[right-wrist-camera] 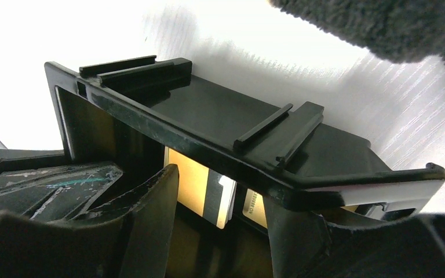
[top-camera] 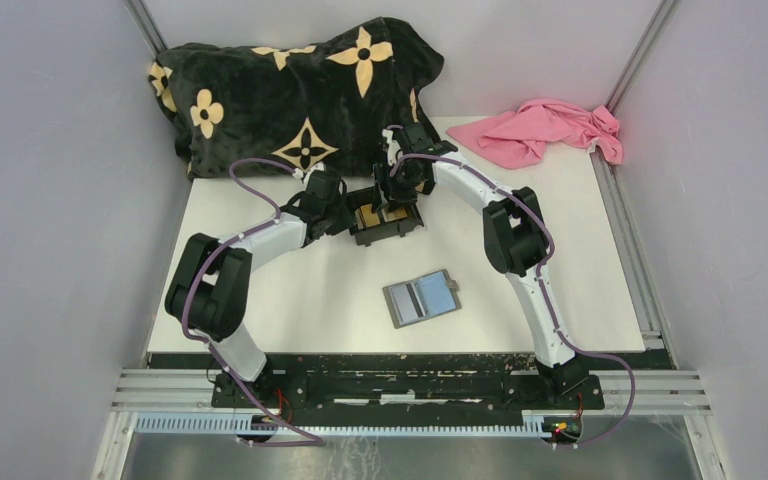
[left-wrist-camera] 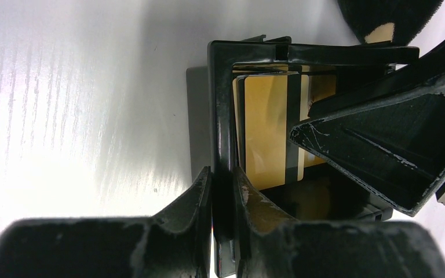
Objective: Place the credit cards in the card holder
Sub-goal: Pick up the credit card from the storage box.
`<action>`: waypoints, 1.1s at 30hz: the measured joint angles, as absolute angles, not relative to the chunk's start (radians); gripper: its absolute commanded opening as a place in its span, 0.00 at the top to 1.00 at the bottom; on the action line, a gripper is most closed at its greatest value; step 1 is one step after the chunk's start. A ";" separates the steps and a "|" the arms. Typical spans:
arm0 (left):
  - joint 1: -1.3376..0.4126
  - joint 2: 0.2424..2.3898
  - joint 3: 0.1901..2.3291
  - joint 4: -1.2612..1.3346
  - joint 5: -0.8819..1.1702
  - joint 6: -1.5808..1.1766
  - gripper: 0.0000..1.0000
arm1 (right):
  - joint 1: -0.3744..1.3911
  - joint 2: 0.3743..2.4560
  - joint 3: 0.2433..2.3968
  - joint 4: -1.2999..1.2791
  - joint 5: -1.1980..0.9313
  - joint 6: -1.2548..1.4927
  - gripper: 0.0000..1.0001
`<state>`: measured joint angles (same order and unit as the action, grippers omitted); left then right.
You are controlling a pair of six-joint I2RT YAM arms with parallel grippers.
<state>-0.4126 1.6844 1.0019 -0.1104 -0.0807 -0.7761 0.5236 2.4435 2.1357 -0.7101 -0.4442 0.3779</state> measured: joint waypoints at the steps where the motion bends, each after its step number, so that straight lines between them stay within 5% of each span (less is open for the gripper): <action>1: -0.412 1.685 1.002 -0.109 -0.078 -0.776 0.91 | 0.524 2.443 2.134 -0.709 -0.442 0.378 0.41; 15: -0.412 1.686 0.997 -0.094 -0.068 -0.777 0.92 | 0.527 2.450 2.116 -0.701 -0.406 0.384 0.59; 24: -0.416 1.686 0.992 -0.082 -0.069 -0.778 0.72 | 0.537 2.450 2.116 -0.698 -0.401 0.392 0.68; 33: -0.424 1.686 0.989 -0.080 -0.047 -0.778 0.61 | 0.542 2.449 2.103 -0.685 -0.388 0.392 0.68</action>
